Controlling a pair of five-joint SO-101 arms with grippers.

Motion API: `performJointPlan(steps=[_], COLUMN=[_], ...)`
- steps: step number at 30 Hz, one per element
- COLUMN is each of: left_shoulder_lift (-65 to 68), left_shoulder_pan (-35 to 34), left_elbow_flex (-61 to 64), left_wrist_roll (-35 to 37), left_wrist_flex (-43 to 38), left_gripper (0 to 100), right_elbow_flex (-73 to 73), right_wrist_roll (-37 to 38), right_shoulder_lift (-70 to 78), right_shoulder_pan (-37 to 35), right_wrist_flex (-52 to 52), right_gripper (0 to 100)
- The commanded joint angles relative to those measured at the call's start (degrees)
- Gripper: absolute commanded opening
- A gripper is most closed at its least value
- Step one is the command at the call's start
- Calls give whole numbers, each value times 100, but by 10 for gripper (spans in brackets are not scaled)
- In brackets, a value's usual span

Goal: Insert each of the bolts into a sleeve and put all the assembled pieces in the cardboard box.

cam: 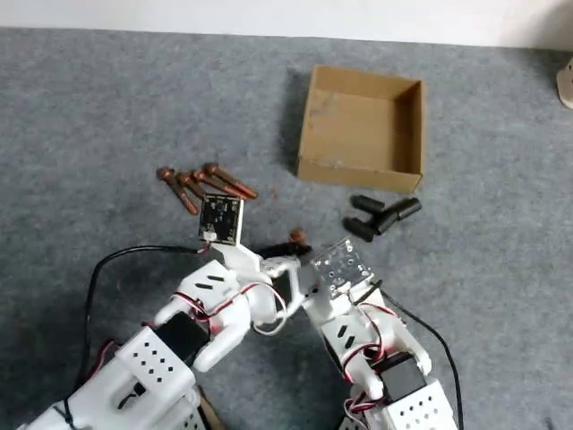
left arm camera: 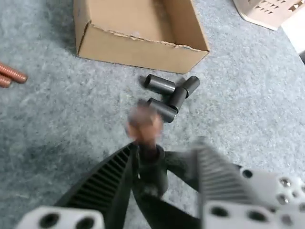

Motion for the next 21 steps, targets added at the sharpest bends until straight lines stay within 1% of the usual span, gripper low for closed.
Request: performJointPlan(steps=[1,3,7,12,16,18,21], left_shoulder_lift=[-84,-84,-84,-84,-84,-66,-57], left_shoulder_pan=[119,119,31,-488,-1042,-1314,-1604], left_elbow_flex=[-31,-66,-233,-303,-444,-470,-479], left_wrist_roll=[-9,-9,0,-9,-9,-9,-9], left_wrist_flex=[-18,141,440,466,484,484,484], left_gripper=[481,501,500,500,500,500,499], right_elbow_flex=[-259,-259,-259,-268,-303,-374,-919], right_wrist_roll=[-79,-79,-79,-79,-26,-26,-18], right_shoulder_lift=[-75,-75,-75,-75,-22,189,769], right_shoulder_pan=[198,242,523,954,1077,1103,1112], right_wrist_flex=[-4,-4,-4,-13,110,268,277], right_gripper=[5,5,5,5,5,5,5])
